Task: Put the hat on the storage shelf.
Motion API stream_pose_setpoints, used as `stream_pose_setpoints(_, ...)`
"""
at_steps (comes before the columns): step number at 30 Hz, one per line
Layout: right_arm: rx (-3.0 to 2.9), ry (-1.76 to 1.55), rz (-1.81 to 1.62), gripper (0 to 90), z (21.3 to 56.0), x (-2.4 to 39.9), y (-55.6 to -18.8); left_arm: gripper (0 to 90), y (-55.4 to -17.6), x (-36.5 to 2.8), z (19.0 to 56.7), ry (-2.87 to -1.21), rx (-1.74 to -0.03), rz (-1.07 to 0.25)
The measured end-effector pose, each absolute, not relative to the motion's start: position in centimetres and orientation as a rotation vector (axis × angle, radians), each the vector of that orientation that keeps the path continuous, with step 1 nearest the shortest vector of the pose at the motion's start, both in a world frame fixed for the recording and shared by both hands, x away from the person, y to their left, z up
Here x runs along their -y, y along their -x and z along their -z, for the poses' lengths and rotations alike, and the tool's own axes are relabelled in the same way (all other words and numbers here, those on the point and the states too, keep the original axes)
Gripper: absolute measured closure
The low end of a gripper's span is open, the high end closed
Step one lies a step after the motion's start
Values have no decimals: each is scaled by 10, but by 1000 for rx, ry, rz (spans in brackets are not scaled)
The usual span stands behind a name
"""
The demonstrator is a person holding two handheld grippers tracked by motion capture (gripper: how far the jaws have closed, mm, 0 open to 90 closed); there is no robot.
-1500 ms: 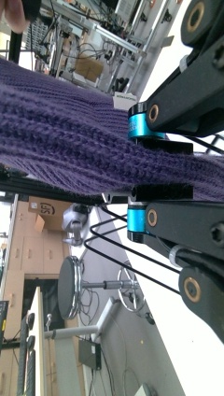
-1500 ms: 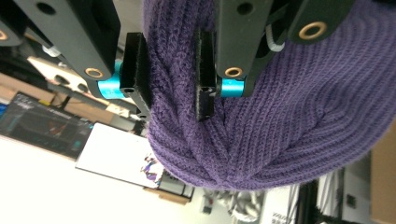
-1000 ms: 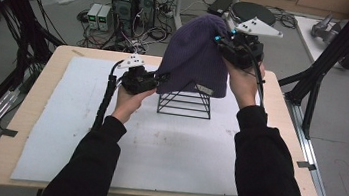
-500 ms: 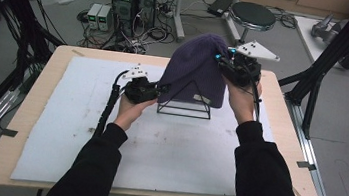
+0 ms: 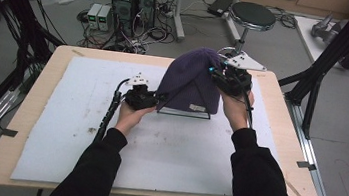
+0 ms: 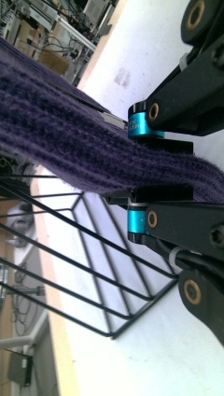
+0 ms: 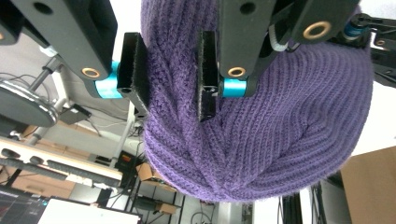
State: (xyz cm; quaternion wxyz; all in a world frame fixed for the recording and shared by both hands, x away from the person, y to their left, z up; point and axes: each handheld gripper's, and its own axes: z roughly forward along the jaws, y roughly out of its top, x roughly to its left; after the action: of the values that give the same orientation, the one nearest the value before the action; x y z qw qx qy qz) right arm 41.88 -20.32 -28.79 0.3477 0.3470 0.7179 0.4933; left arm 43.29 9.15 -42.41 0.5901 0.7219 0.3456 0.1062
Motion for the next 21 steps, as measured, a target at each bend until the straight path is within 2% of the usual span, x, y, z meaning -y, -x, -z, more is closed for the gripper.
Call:
stream_pose_setpoints(4,-1883,-902,-1275,685,292,202,-420,804,-433,-94,430,-1656,-833,-195)
stream_pose_setpoints(12,-1904,-925,-1281,650,294,203,-422,782,-432,-95,433,-1649,-845,-188)
stream_pose_setpoints(15,-1913,-936,-1279,605,296,203,-423,760,-432,-94,435,-1649,-856,-173)
stream_pose_setpoints(21,-1921,-963,-1316,429,295,208,-424,671,-431,-95,431,-1642,-844,-183)
